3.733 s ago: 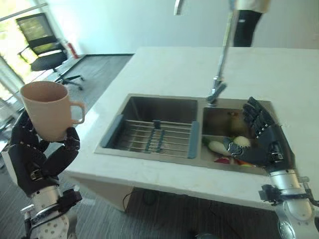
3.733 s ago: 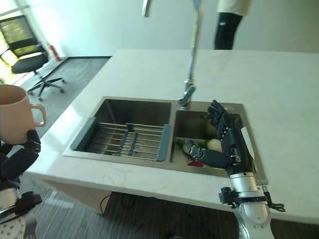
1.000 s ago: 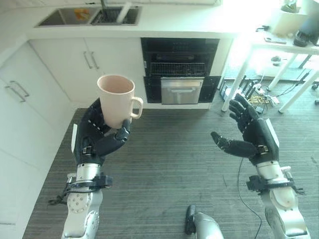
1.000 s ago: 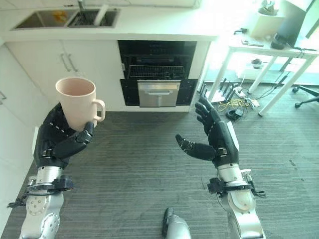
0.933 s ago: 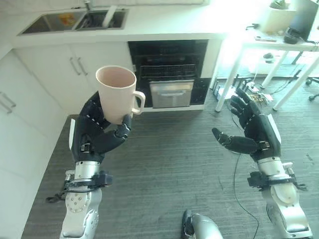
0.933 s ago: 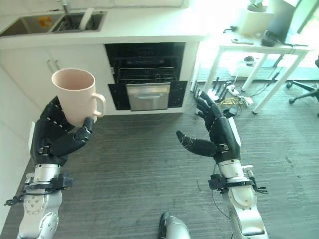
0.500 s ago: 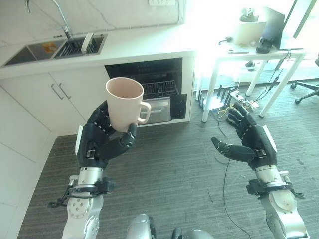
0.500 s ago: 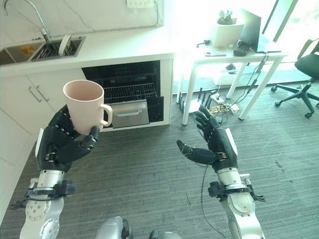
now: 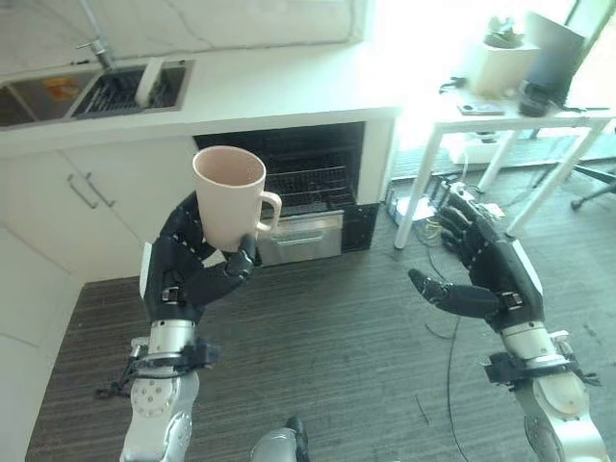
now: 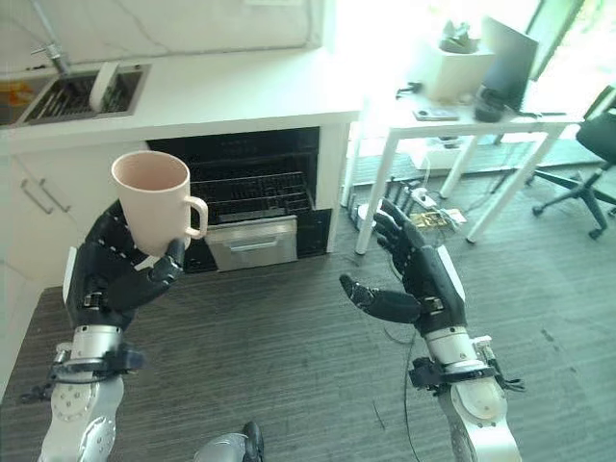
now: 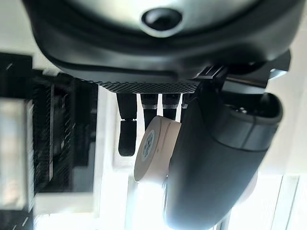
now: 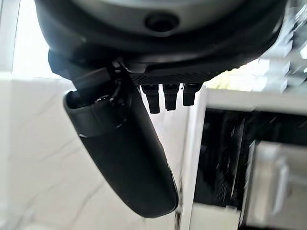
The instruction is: Place the dishes in the dishwasher.
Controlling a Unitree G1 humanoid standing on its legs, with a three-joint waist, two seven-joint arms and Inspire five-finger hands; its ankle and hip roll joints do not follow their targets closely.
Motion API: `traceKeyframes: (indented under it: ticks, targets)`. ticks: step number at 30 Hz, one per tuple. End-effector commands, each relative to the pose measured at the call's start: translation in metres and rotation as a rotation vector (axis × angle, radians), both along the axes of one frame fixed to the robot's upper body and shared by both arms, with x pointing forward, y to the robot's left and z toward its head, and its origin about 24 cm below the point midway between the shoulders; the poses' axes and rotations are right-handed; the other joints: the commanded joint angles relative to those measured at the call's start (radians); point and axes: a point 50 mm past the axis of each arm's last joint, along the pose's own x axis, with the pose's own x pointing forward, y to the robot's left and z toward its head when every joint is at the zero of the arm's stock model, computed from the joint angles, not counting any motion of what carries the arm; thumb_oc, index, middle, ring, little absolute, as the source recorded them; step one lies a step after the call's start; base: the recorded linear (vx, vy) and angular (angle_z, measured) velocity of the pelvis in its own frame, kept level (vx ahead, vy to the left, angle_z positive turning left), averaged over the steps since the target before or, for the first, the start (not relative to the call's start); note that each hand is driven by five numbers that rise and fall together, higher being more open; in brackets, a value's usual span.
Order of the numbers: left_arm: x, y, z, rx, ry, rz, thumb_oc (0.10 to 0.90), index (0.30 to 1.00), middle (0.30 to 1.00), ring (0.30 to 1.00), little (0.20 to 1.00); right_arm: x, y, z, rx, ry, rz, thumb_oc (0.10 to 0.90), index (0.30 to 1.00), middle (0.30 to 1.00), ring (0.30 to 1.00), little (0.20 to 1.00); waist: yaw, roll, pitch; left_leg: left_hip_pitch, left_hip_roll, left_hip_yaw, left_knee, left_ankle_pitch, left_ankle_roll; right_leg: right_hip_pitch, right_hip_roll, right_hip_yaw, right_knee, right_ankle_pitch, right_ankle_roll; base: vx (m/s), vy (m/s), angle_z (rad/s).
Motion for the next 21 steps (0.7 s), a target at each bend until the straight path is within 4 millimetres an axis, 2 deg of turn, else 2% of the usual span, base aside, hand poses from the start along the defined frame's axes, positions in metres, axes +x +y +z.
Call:
traceKeyframes:
  ticks: [1,4,5,6,7,9,11,13,14,16,17,19,21]
  targets:
    - [-0.009,0.001,0.051,0.069,-0.284,-0.009,0.4,0.3,0.3,0.3,0.3,0.003,0.002,0.04,-0.02,-0.217,-0.018,0.8,0.9,0.9,0.9,0.9,0.02,0.019,-0.097,0.0,0.045,-0.057,-0.075,-0.058,-0.068,-0.042,0.078,-0.033,0.001,0.033,-0.003,0.24,0.302,0.33]
    - [-0.007,-0.001,0.054,0.085,-0.283,-0.031,0.4,0.3,0.3,0.3,0.3,0.003,0.004,0.039,-0.008,-0.217,-0.037,0.8,0.9,0.9,0.9,0.9,0.019,0.015,-0.107,0.022,0.008,-0.076,-0.075,-0.084,-0.039,-0.017,0.08,-0.053,0.001,0.176,0.036,0.24,0.291,0.24]
    - [-0.006,-0.002,0.055,0.089,-0.281,-0.034,0.4,0.3,0.3,0.3,0.3,0.001,0.006,0.036,-0.005,-0.208,-0.036,0.8,0.9,0.9,0.9,0.9,0.015,0.009,-0.102,0.044,-0.019,-0.086,-0.075,-0.099,-0.024,-0.042,0.071,-0.051,0.117,0.243,0.056,0.29,0.43,0.43]
    - [-0.006,-0.003,0.054,0.097,-0.277,-0.04,0.4,0.3,0.3,0.3,0.3,-0.002,0.009,0.032,-0.015,-0.195,-0.032,0.8,0.9,0.9,0.9,0.9,0.002,0.025,-0.091,0.079,-0.032,-0.109,-0.075,-0.119,-0.006,-0.16,0.052,-0.042,0.385,0.324,0.059,0.26,0.462,0.65]
    - [-0.006,-0.003,0.055,0.095,-0.28,-0.04,0.4,0.3,0.3,0.3,0.3,-0.003,0.01,0.03,-0.03,-0.188,-0.029,0.8,0.9,0.9,0.9,0.9,-0.008,0.029,-0.077,0.1,-0.035,-0.105,-0.075,-0.126,-0.001,-0.278,0.028,-0.036,0.434,0.306,0.039,0.18,0.319,0.55]
    - [-0.005,-0.001,0.058,0.091,-0.288,-0.046,0.4,0.3,0.3,0.3,0.3,-0.002,0.006,0.03,-0.03,-0.191,-0.039,0.8,0.9,0.9,0.9,0.9,-0.01,0.027,-0.07,0.107,-0.033,-0.105,-0.075,-0.125,-0.007,-0.312,0.02,-0.062,0.356,0.261,0.021,0.1,0.022,0.22]
    - [-0.002,-0.002,0.061,0.091,-0.298,-0.056,0.4,0.3,0.3,0.3,0.3,-0.002,0.002,0.03,-0.017,-0.196,-0.058,0.8,0.9,0.9,0.9,0.9,-0.016,0.019,-0.054,0.129,-0.028,-0.111,-0.075,-0.136,-0.019,-0.321,-0.006,-0.102,0.188,0.276,0.012,0.12,-0.133,0.02]
    - [-0.001,-0.004,0.062,0.099,-0.305,-0.06,0.4,0.3,0.3,0.3,0.3,-0.003,-0.001,0.03,-0.009,-0.201,-0.066,0.8,0.9,0.9,0.9,0.9,-0.028,0.011,-0.039,0.156,-0.018,-0.115,-0.075,-0.154,-0.034,-0.309,-0.024,-0.116,0.011,0.323,0.017,0.14,-0.234,0.19]
    - [-0.002,-0.005,0.062,0.102,-0.305,-0.064,0.4,0.3,0.3,0.3,0.3,-0.005,-0.003,0.03,-0.01,-0.202,-0.066,0.8,0.9,0.9,0.9,0.9,-0.042,-0.009,-0.025,0.176,-0.027,-0.121,-0.075,-0.174,-0.041,-0.357,-0.056,-0.065,0.001,0.308,0.029,0.17,-0.301,0.74]
    - [-0.003,-0.01,0.06,0.108,-0.3,-0.077,0.4,0.3,0.3,0.3,0.3,-0.006,-0.003,0.03,-0.011,-0.204,-0.072,0.8,0.9,0.9,0.9,0.9,-0.051,-0.028,-0.022,0.19,-0.042,-0.141,-0.075,-0.199,-0.041,-0.414,-0.081,0.01,0.001,0.316,0.046,0.18,-0.273,0.38]
    - [-0.003,-0.011,0.059,0.109,-0.298,-0.079,0.4,0.3,0.3,0.3,0.3,-0.007,-0.002,0.03,-0.015,-0.206,-0.073,0.8,0.9,0.9,0.9,0.9,-0.053,-0.032,-0.022,0.199,-0.046,-0.148,-0.075,-0.21,-0.041,-0.433,-0.093,0.026,0.001,0.33,0.053,0.18,-0.23,-0.07]
    - [-0.006,-0.009,0.058,0.111,-0.297,-0.077,0.4,0.3,0.3,0.3,0.3,-0.008,-0.001,0.03,-0.019,-0.21,-0.073,0.8,0.9,0.9,0.9,0.9,-0.046,-0.038,-0.02,0.219,-0.046,-0.151,-0.075,-0.231,-0.043,-0.45,-0.117,0.006,0.001,0.343,0.065,0.18,-0.241,0.17]
    - [-0.007,-0.007,0.059,0.117,-0.298,-0.073,0.4,0.3,0.3,0.3,0.3,-0.008,0.0,0.031,-0.015,-0.211,-0.072,0.8,0.9,0.9,0.9,0.9,-0.04,-0.042,-0.028,0.227,-0.04,-0.152,-0.075,-0.24,-0.051,-0.432,-0.12,0.0,0.001,0.295,0.061,0.17,-0.3,0.03]
